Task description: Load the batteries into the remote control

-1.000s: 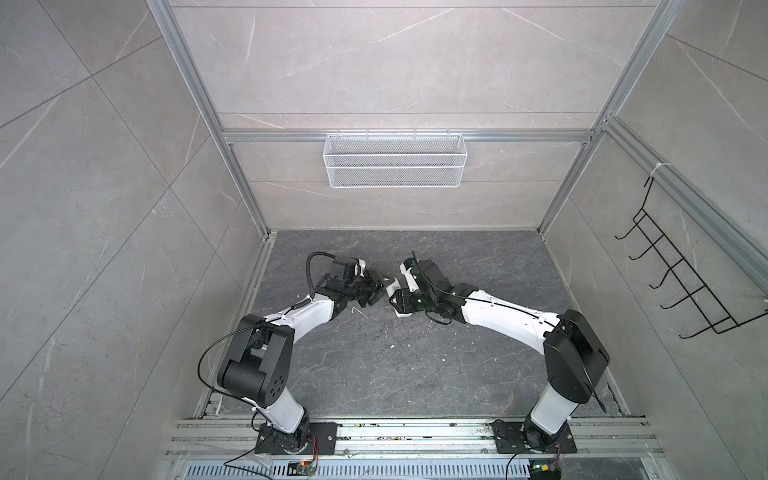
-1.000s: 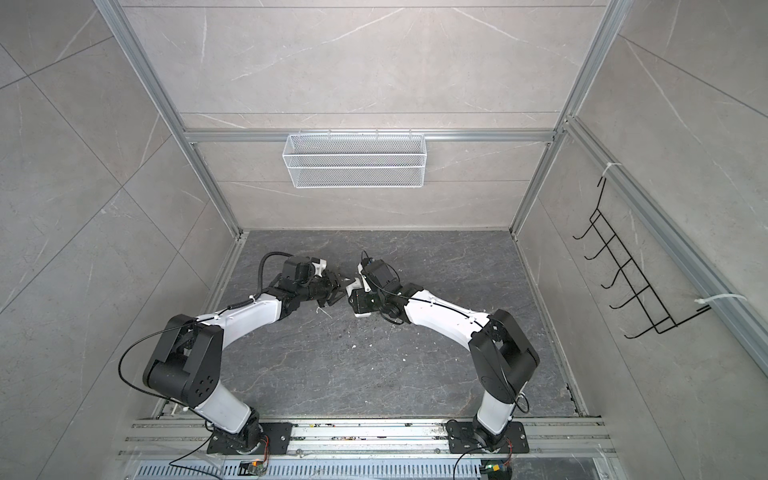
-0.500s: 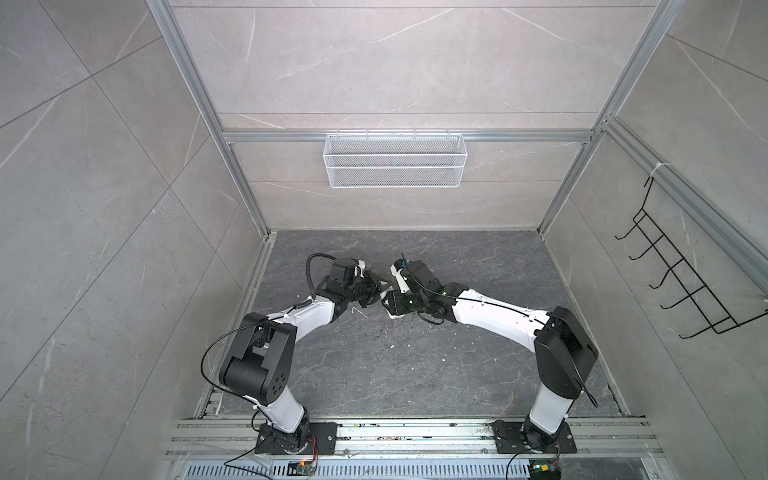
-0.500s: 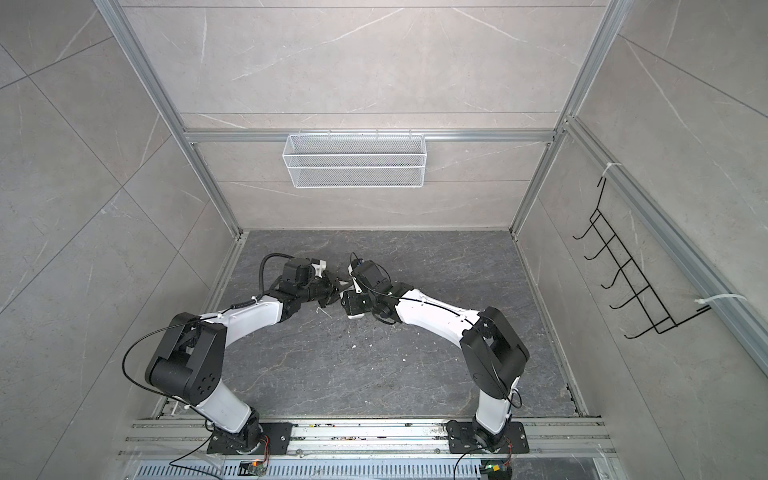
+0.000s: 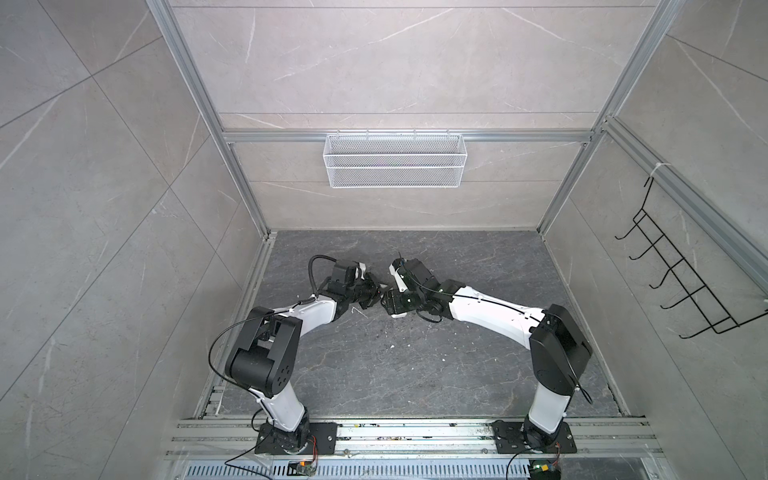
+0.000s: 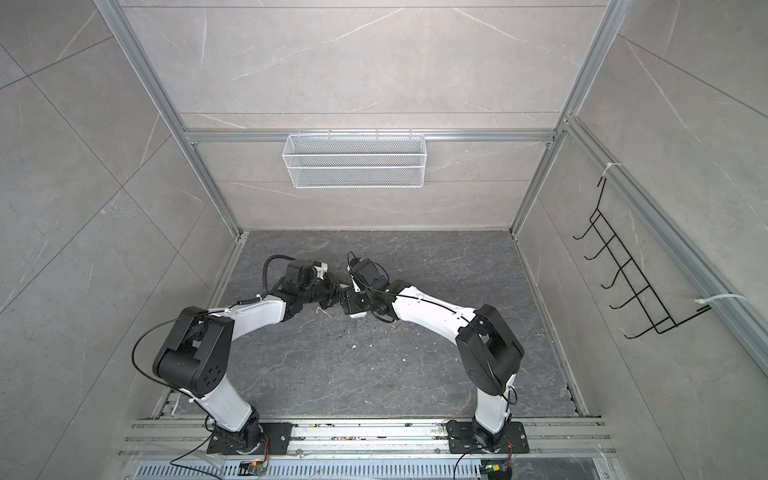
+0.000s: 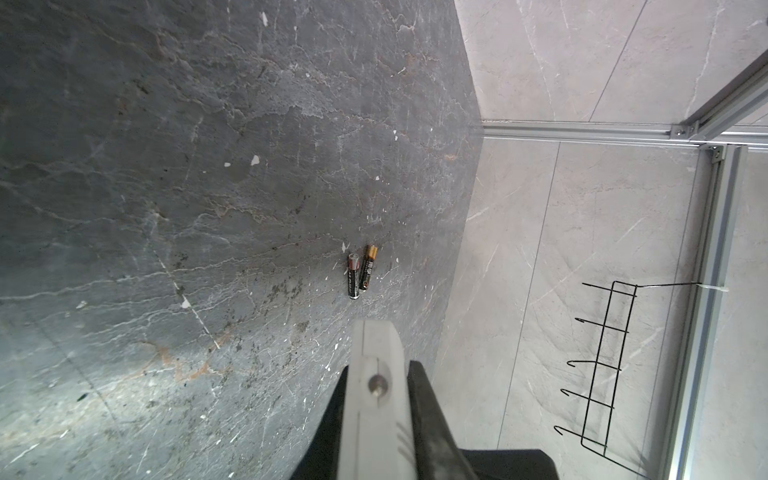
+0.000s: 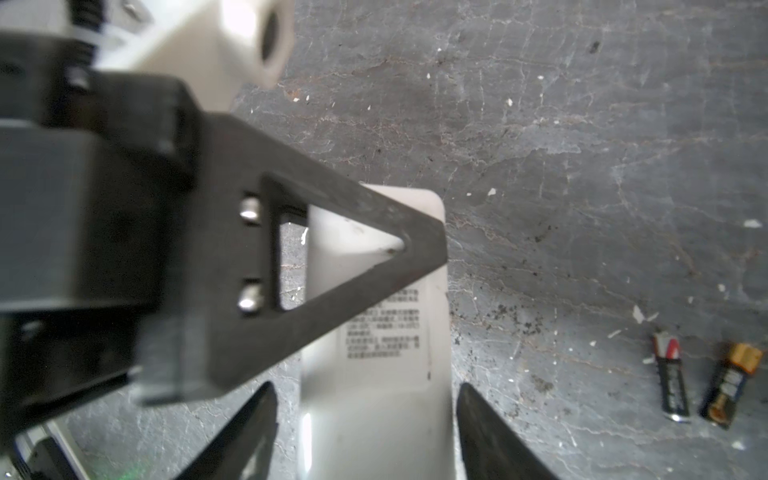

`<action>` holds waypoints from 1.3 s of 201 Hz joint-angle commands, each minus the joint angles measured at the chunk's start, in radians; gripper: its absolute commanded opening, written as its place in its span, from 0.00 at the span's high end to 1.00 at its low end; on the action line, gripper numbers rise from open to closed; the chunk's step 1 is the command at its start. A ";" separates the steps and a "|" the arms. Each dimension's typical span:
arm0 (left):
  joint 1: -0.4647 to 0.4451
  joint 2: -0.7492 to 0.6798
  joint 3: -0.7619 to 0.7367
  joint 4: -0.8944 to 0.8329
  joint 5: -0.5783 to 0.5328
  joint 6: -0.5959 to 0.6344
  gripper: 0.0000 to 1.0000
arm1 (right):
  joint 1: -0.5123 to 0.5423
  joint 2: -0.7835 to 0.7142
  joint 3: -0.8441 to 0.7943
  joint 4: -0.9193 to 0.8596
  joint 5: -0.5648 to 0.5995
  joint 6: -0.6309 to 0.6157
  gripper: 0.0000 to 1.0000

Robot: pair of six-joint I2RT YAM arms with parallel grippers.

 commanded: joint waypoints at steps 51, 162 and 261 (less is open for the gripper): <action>0.155 0.191 -0.180 0.702 0.040 -0.089 1.00 | -0.021 0.003 -0.036 0.105 -0.049 0.253 0.11; 0.171 0.328 -0.330 1.135 0.001 -0.060 1.00 | -0.061 0.110 -0.284 0.683 -0.160 0.834 0.36; 0.171 0.287 -0.364 1.136 -0.018 -0.068 1.00 | 0.030 0.160 -0.333 0.712 -0.043 0.956 0.34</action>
